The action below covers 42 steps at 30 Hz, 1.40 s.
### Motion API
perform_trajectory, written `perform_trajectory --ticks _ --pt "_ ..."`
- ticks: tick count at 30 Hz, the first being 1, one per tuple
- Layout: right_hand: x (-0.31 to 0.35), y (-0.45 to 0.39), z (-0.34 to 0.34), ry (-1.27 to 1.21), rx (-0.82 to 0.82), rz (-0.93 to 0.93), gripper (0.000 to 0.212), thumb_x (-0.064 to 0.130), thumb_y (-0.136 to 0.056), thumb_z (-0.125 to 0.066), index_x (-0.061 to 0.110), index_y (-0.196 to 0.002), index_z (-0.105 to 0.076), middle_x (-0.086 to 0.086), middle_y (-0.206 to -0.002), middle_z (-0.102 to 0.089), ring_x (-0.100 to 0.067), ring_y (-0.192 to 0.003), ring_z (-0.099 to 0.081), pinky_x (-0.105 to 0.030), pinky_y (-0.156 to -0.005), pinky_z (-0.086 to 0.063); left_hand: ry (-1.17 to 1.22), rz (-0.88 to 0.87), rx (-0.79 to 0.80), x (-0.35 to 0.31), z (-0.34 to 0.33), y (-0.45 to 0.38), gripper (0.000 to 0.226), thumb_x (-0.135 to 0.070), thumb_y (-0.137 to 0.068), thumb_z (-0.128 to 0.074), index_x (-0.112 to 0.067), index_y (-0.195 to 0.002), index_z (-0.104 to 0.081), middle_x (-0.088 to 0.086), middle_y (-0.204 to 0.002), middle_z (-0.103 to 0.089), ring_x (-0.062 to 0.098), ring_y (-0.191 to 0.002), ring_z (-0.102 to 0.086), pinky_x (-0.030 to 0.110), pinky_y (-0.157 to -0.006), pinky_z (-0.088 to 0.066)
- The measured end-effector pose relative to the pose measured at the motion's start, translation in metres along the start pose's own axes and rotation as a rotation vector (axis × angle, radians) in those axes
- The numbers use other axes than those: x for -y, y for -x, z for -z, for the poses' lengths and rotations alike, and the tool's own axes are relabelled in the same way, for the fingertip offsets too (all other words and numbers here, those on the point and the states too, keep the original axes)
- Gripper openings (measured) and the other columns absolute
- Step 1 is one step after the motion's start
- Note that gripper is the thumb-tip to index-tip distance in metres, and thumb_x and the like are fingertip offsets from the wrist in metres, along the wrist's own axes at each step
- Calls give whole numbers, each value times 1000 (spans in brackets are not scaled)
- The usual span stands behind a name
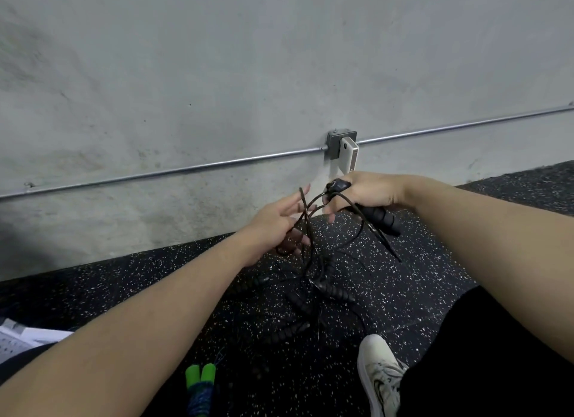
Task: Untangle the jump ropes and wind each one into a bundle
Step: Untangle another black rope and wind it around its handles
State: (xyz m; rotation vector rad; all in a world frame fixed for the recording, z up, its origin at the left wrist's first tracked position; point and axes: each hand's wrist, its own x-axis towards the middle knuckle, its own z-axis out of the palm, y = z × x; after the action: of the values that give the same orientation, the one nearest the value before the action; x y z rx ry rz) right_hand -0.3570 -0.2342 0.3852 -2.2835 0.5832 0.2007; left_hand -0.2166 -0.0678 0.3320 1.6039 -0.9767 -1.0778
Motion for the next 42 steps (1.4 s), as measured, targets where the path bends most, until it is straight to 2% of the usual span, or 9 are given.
perform_trajectory --ticks 5,7,15,19,21,24,29,37,42 --pt "-1 4 -13 31 149 -109 14 30 -79 -75 17 -86 -76 9 -86 -72 -10 -63 -61 -23 -61 -47 -303 -257 -70 -17 13 -1 50 -16 -98 -65 -60 -120 -62 -19 -134 -63 8 -108 -62 21 -103 -46" --pt "6 -1 -17 53 94 -113 25 37 -76 -73 17 -89 -75 7 -88 -72 -10 -66 -61 -23 -62 -45 -367 -340 -51 -22 14 1 39 -22 -91 -75 -49 -118 -68 -25 -126 -63 -1 -112 -61 10 -100 -41" --pt "16 -20 -34 -17 -9 13 35 33 -83 -68 20 -114 -64 -9 -115 -71 -30 -105 -68 -45 -95 -56 -753 -388 -25 -23 22 9 44 -51 -93 -67 -47 -137 -60 -22 -145 -53 3 -133 -48 32 -115 -35" --pt "25 -27 -37 -228 -147 58 76 12 -88 -68 31 -153 -33 5 -133 -60 -9 -111 -61 -24 -101 -47 -908 -515 -315 -8 11 9 43 -44 -103 -39 -42 -143 -54 -15 -149 -49 12 -143 -36 53 -122 -20" --pt "29 -30 -38 -318 -216 58 87 4 -88 -63 42 -155 -22 9 -106 -66 -4 -79 -61 -16 -74 -50 -959 -602 -540 0 1 10 39 -42 -100 -41 -36 -131 -65 -7 -143 -52 17 -143 -33 51 -122 -13" --pt "36 -33 -36 -476 -292 91 89 6 -91 -66 45 -156 -20 13 -84 -55 -9 -61 -46 -24 -58 -43 -750 -645 -799 4 -12 13 13 -39 -96 -56 -31 -104 -63 -6 -114 -52 16 -112 -44 35 -97 -27" --pt "50 -24 -31 -543 -299 79 85 7 -91 -66 43 -156 -24 -2 -97 -57 -17 -64 -48 -31 -55 -48 196 -77 -346 -11 -14 15 48 -64 -92 -58 -31 -126 -55 -11 -119 -60 9 -108 -60 41 -98 -54" --pt "57 -16 -45 -507 -236 10 98 -7 -90 -58 30 -160 0 -6 -75 -58 -14 -47 -57 -31 -48 -55 578 -28 -155 -19 -19 3 21 -39 -100 -59 -28 -117 -65 -9 -84 -75 12 -76 -69 39 -80 -57" --pt "51 -17 -46 -509 -9 -6 117 5 -86 -72 30 -156 19 -19 -88 -70 -33 -73 -69 -49 -75 -60 595 81 -211 -13 -20 -2 42 -48 -101 -57 -20 -131 -60 17 -120 -73 32 -100 -67 60 -102 -48"
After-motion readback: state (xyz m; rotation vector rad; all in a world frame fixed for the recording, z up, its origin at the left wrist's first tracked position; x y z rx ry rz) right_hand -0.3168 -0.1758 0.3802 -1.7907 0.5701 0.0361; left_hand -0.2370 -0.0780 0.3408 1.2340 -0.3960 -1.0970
